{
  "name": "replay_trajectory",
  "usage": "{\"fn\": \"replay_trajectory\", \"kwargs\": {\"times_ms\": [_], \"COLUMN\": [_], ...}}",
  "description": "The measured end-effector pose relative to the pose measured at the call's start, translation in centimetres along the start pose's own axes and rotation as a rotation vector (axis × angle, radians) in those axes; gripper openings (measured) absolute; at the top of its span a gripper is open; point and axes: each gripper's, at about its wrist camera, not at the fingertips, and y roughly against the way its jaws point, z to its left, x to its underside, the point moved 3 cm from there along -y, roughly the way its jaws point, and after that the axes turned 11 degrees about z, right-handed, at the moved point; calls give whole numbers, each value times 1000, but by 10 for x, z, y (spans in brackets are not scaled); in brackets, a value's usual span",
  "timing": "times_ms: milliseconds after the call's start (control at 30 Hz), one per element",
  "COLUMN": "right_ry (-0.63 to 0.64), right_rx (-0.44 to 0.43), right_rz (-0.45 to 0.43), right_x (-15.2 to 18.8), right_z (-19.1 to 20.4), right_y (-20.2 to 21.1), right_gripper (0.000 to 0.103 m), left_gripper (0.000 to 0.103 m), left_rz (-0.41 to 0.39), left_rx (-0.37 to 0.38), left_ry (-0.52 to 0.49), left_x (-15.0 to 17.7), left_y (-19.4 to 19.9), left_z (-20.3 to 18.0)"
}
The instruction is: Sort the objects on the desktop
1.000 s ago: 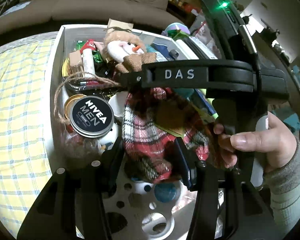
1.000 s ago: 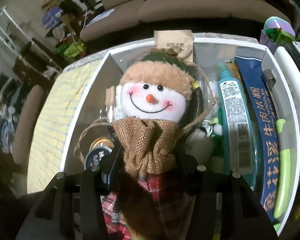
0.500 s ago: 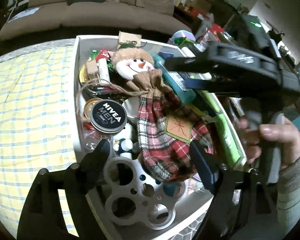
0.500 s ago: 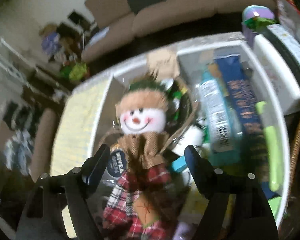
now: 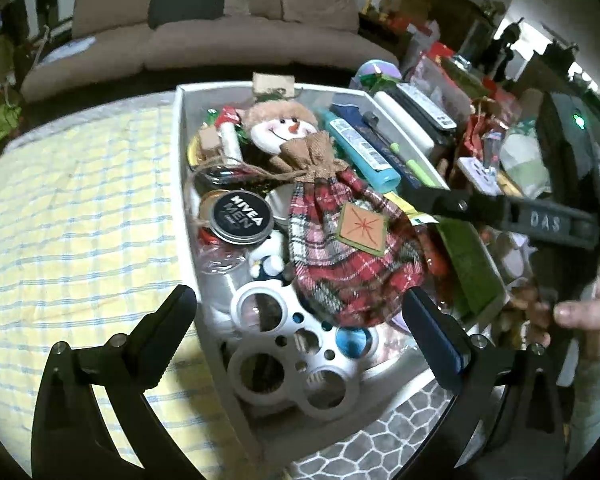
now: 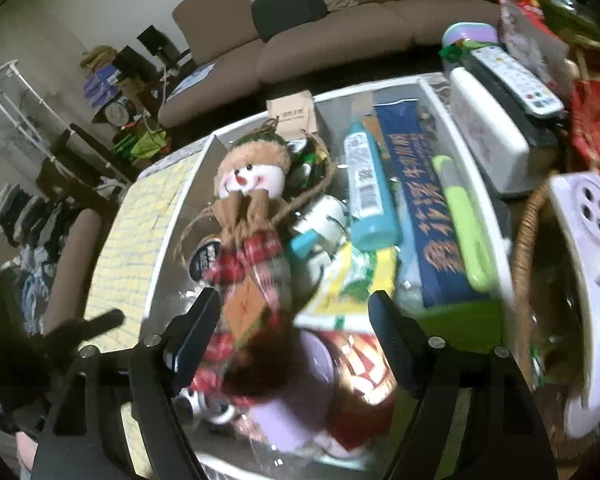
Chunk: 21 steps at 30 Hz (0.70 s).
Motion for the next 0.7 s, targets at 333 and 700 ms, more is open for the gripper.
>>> {"fn": "replay_trajectory", "kwargs": {"times_ms": [333, 700], "right_ry": [95, 190], "right_rx": [192, 272], "right_rz": [-112, -199], "right_x": [49, 100], "right_z": [29, 83], "right_y": [25, 38], "right_gripper": [87, 102], "left_gripper": [103, 103], "left_rz": [-74, -145], "left_rx": [-90, -137], "left_ry": [2, 48], "left_x": [25, 69], "left_y": [31, 70], "left_z": [-7, 10]}}
